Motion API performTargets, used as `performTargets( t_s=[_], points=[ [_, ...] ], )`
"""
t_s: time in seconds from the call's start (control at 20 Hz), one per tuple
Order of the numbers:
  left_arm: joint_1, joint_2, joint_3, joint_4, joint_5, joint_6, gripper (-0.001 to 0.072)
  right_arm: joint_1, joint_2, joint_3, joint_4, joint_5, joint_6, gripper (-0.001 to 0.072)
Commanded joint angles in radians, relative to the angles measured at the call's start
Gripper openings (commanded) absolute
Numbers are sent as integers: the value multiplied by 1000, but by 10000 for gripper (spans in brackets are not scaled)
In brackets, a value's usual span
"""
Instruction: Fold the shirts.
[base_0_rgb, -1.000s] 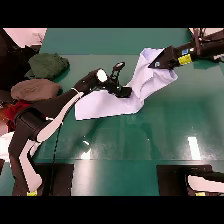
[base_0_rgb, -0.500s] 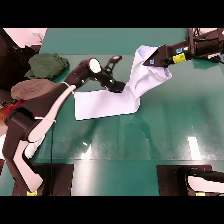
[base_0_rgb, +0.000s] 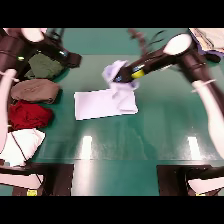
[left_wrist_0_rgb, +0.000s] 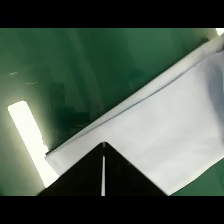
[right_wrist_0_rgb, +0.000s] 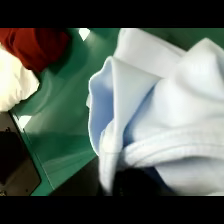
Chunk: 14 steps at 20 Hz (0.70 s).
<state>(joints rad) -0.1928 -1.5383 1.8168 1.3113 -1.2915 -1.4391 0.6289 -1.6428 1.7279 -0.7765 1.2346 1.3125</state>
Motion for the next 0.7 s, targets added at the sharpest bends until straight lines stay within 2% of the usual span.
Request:
performTargets(
  t_s=[0.0, 0.05, 0.1, 0.15, 0.3, 0.4, 0.65],
  points=[
    [71, 92, 2, 27, -47, 7, 22, 203, -134, 26, -1, -227, -89, 377],
    [71, 101, 2, 41, -51, 7, 21, 246, -179, 75, 0, -257, -89, 498],
    [71, 106, 2, 43, -60, 8, 22, 273, -213, 133, -5, -257, -89, 571],
    [71, 108, 2, 46, -70, 11, 21, 283, -235, 192, -15, -240, -89, 599],
    [71, 108, 2, 43, -102, 25, 22, 228, -232, 305, -180, -38, -51, 599],
    [71, 108, 2, 29, -116, 25, 22, 146, -197, 272, -295, 84, 2, 599],
    [71, 108, 0, -1, -122, 25, 22, -132, -92, -21, -315, 145, 39, 599]
  ],
)
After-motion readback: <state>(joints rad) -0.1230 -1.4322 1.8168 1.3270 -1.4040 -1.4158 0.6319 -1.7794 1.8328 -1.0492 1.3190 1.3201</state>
